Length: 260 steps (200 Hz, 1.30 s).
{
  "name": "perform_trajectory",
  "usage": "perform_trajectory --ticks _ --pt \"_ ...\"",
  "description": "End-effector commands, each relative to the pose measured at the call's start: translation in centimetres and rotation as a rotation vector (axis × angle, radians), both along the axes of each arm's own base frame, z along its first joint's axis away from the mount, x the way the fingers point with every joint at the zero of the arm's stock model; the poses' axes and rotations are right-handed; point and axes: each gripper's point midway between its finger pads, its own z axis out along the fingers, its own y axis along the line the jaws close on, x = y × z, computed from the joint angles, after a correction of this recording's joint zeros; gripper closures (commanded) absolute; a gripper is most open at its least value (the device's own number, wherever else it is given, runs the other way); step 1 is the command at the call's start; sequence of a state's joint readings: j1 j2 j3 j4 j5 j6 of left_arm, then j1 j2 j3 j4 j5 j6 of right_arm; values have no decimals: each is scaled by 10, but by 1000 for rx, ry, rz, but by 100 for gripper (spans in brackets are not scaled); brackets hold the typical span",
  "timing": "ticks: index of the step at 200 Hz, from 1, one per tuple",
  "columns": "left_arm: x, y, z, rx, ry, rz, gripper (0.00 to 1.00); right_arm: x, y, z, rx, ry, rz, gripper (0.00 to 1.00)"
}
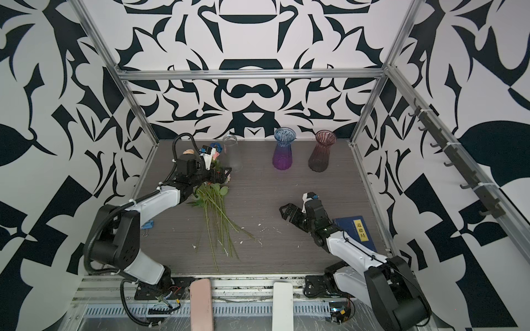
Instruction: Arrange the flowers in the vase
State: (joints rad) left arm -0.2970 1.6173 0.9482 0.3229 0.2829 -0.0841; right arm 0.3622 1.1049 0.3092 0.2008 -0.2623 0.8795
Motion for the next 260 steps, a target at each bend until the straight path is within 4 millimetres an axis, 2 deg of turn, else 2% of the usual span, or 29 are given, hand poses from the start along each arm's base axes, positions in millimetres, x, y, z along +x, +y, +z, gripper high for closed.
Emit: perform_trajectory --ticks 1,51,108,126,142,164,186,199,210,237,260 --pt "22 -17 44 -24 -229 -81 1 11 10 11 28 -55 40 0" --pt "55 -22 24 27 -261 -69 1 12 12 7 28 -38 46 0" --pt "105 -31 26 18 -322 -24 1 13 11 4 31 -33 32 0" --pt "114 -38 27 3 -329 -45 0 14 11 2 31 -25 32 0" --pt "120 -45 25 -5 -318 -87 6 14 11 0 31 -18 30 0" --pt "128 -48 22 -19 -294 -94 8 15 12 -1 32 -13 29 1" --pt "128 -51 20 -36 -287 -125 14 15 12 -2 34 -10 25 1" --pt "125 -53 19 -51 -276 -149 24 15 11 -3 33 -7 23 1" --pt "119 -56 20 -60 -272 -173 27 15 11 -3 33 -7 19 1" --pt "97 -62 29 -82 -282 -245 40 15 11 -4 33 -6 17 1" --pt "71 -69 39 -76 -301 -289 41 15 10 -4 32 -9 15 1"
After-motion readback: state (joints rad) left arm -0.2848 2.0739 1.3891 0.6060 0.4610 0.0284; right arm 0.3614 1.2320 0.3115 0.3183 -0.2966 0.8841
